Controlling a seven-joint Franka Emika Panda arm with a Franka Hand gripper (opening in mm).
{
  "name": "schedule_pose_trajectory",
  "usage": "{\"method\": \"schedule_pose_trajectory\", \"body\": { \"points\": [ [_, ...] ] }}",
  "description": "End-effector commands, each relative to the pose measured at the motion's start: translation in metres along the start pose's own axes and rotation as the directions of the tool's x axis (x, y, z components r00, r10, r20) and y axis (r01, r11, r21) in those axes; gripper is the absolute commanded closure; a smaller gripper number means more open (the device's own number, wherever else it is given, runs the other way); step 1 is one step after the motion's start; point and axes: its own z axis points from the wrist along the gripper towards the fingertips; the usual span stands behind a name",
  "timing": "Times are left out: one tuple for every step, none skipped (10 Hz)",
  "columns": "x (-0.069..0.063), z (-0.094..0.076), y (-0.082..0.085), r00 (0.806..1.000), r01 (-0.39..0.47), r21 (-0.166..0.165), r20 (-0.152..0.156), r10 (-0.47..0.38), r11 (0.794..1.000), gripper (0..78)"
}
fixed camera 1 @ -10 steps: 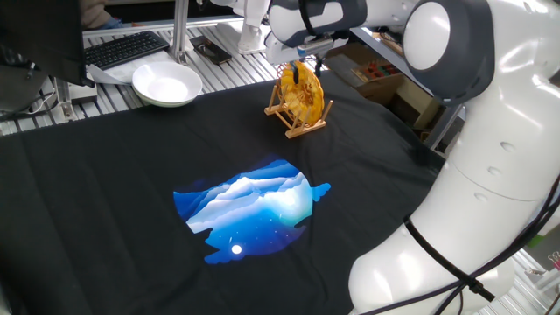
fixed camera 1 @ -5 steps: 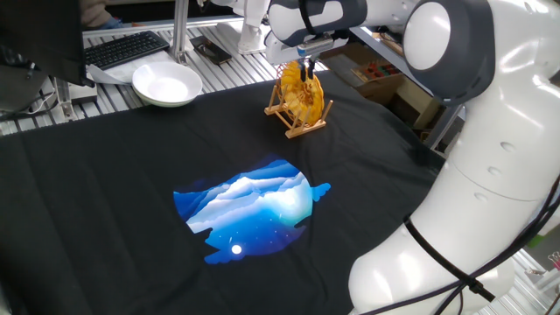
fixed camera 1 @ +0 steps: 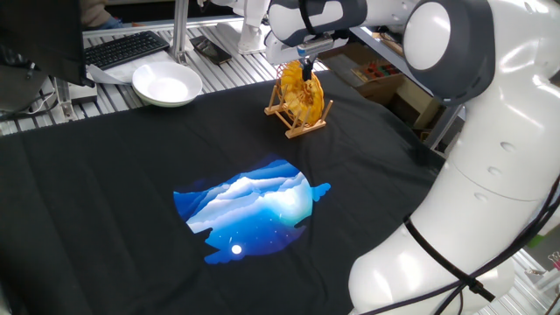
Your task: Put the dish on the dish rack
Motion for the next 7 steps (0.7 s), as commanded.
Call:
{"method": "schedule_pose_trajectory", "body": {
  "points": [
    [-0.001, -0.001, -0.001, 0.987, 0.107, -0.312, -0.077, -0.138, 0.944, 76.4],
    [-0.001, -0.001, -0.001, 0.985, 0.126, -0.313, -0.072, -0.155, 0.942, 76.4],
    [-0.001, -0.001, -0.001, 0.98, 0.158, -0.321, -0.063, -0.188, 0.934, 76.4],
    [-0.001, -0.001, -0.001, 0.98, 0.158, -0.321, -0.063, -0.188, 0.934, 76.4],
    [0.002, -0.003, 0.003, 0.981, 0.155, -0.336, -0.055, -0.184, 0.929, 76.4],
    [0.012, -0.011, 0.015, 0.983, 0.151, -0.35, -0.044, -0.178, 0.924, 76.4],
    [0.017, -0.014, 0.019, 0.984, 0.148, -0.351, -0.046, -0.175, 0.925, 76.4]
  ]
}}
